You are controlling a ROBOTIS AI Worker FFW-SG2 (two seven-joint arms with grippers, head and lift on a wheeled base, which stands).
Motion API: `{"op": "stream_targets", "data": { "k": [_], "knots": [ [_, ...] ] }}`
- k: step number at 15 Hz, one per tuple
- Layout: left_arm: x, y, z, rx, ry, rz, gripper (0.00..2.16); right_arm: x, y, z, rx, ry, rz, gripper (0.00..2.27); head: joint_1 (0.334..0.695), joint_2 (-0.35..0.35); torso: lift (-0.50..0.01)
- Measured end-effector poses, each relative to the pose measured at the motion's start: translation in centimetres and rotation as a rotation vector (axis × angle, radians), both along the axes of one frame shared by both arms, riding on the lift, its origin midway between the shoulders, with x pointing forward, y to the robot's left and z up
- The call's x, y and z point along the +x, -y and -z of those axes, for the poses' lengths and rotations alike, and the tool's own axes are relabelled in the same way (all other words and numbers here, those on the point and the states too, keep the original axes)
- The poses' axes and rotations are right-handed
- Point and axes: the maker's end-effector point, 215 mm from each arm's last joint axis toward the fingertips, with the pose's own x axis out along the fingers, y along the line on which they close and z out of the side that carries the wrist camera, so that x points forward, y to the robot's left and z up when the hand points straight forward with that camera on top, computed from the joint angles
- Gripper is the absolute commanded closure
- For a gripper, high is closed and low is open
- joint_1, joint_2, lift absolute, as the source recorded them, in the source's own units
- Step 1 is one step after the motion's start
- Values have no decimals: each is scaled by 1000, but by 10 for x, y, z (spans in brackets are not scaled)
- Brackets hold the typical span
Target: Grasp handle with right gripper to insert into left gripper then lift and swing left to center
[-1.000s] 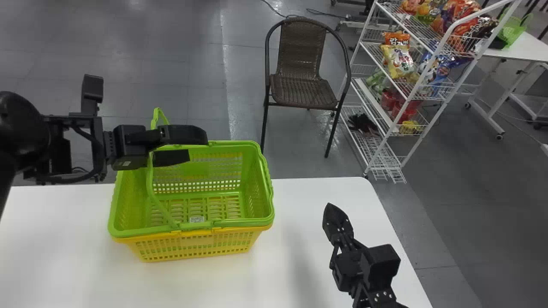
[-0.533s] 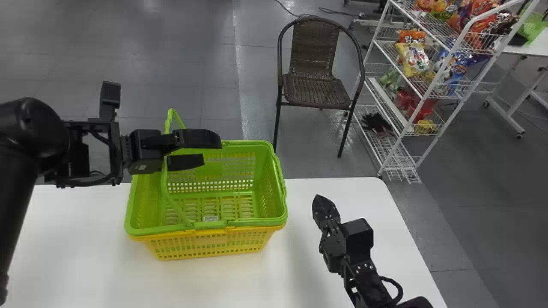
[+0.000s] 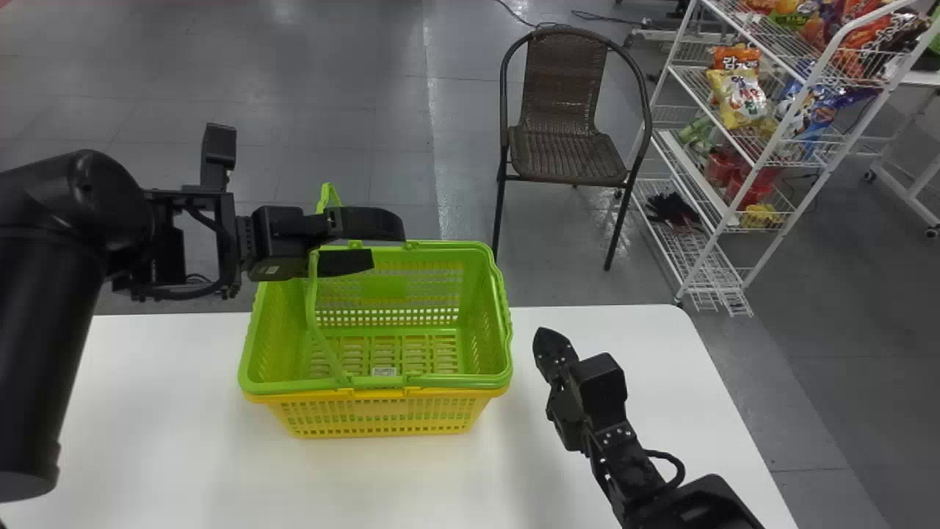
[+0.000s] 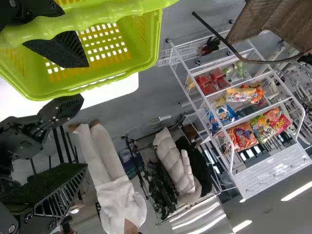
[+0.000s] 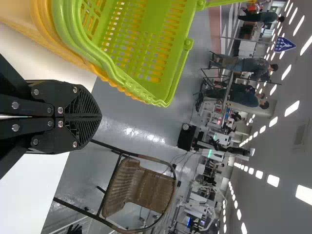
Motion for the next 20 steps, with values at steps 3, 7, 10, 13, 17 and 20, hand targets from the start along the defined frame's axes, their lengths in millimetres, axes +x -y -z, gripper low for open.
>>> {"op": "stream_targets", "data": {
  "k": [3,7,10,13,17,20],
  "knots": [
    [4,0,-1,14,15,-2,76,8,1,0,-10,-1,-2,2125,695,-127,0],
    [5,0,0,19,20,-4,76,17,-13,-4,-19,4,-26,2125,695,-115,0],
    [3,1,3,15,14,-2,76,23,-26,-4,-34,1,-48,2125,695,-101,0],
    [1,1,5,13,10,-1,76,26,-33,2,-44,-10,-63,2125,695,-94,0],
    [0,2,6,7,8,1,76,27,-41,6,-49,-16,-77,2125,695,-88,0],
    [-2,2,7,5,5,1,76,27,-46,5,-49,-16,-84,2125,695,-83,0]
  ]
}}
